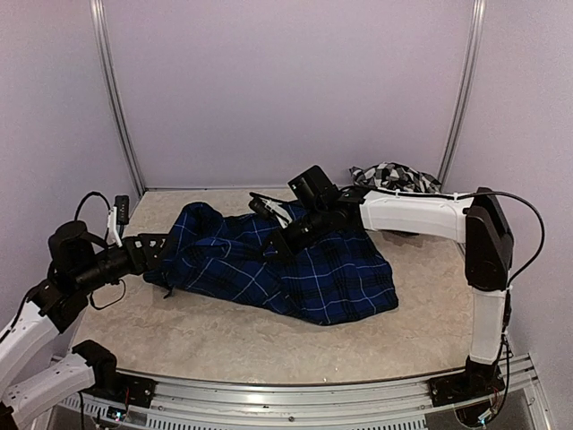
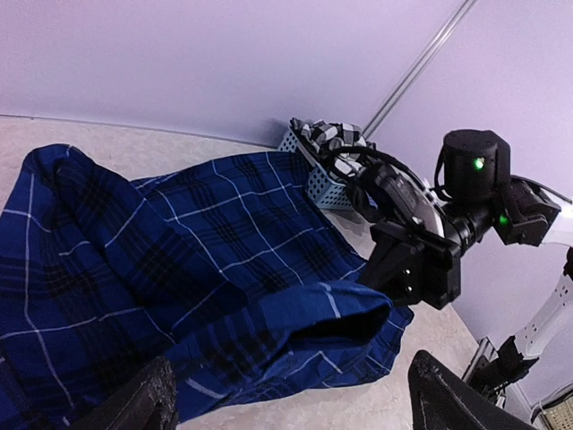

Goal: Fold and stack the long sleeve shirts
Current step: Smooth out the flattened shirt at the center of the board.

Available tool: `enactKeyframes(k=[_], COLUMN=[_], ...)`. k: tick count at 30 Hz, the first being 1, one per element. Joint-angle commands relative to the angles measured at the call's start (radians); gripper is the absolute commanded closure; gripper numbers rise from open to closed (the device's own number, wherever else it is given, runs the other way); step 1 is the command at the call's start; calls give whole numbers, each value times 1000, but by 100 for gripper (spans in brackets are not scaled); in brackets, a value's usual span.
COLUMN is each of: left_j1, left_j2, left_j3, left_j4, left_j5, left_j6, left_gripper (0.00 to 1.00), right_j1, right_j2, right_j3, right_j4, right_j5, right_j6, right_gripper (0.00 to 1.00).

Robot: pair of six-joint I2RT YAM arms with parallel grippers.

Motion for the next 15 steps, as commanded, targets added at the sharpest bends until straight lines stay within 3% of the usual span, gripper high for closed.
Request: enactKeyframes(k=[1, 7, 15], left_j1=[-90, -235, -347], left_j2=[48, 162, 280], left_j3=[8, -24, -92], left_j4=[-4, 36, 106], left_j5=[-98, -222, -444], left_j6=[-16, -31, 22], left_gripper=[18, 23, 20], right_j1=[-69, -135, -164], right_j2=[52, 95, 142], right_j3=[28, 21, 46], right_j4=[17, 55, 51], right_j5=[-91, -113, -157], right_j6=[83, 114, 109], right_gripper=[100, 100, 100])
